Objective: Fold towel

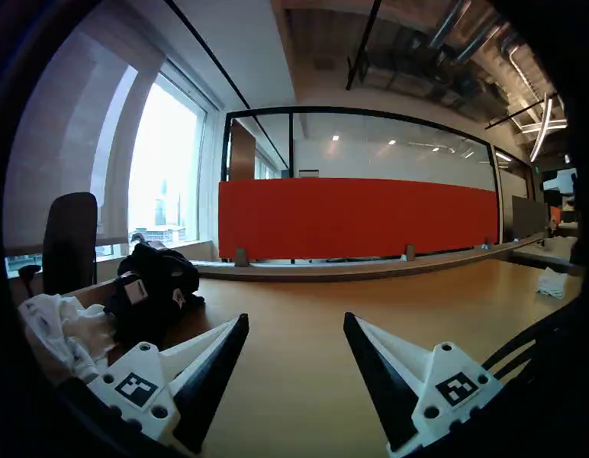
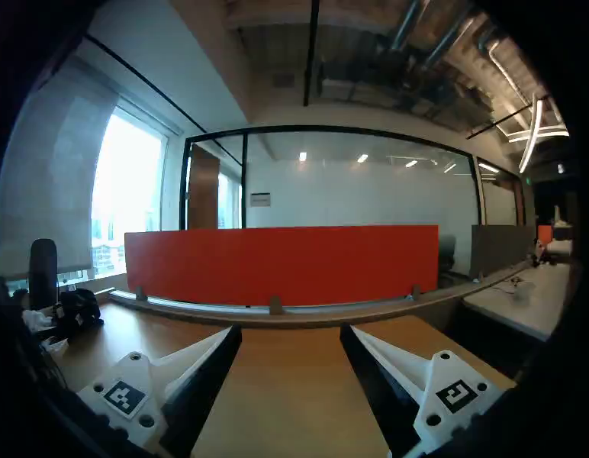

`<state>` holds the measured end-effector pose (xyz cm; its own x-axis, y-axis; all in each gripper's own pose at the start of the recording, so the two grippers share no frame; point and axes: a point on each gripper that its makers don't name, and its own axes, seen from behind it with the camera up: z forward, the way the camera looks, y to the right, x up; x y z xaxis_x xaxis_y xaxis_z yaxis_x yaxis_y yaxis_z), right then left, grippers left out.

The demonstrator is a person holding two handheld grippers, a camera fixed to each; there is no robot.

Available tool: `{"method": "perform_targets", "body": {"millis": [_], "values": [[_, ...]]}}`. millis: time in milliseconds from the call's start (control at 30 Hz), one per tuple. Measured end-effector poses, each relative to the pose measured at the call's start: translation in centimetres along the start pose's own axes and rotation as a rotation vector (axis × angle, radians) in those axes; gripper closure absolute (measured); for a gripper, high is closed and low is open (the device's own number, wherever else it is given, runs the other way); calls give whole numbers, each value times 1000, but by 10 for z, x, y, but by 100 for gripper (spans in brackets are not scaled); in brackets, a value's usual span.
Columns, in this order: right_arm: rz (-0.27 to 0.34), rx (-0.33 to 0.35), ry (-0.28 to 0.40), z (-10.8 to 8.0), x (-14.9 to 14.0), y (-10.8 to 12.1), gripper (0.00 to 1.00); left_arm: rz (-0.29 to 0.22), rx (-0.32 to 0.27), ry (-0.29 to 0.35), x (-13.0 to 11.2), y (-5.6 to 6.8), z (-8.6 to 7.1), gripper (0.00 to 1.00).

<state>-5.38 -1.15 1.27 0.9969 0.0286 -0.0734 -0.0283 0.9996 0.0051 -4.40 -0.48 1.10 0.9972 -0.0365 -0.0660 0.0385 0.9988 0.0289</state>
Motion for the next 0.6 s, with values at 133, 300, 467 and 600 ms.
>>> {"method": "perform_targets", "body": {"millis": [133, 300, 467, 600], "values": [[14, 8, 1, 3, -21, 1, 0, 0, 0, 0, 0, 0, 0, 8], [20, 12, -2, 6, -45, 0, 0, 0, 0, 0, -1, 1, 0, 8], [17, -9, -1, 8, -64, 7, 0, 0, 0, 0, -1, 1, 0, 8], [14, -14, 3, 9, -79, 10, 0, -1, 0, 0, -1, 1, 0, 8]]}}
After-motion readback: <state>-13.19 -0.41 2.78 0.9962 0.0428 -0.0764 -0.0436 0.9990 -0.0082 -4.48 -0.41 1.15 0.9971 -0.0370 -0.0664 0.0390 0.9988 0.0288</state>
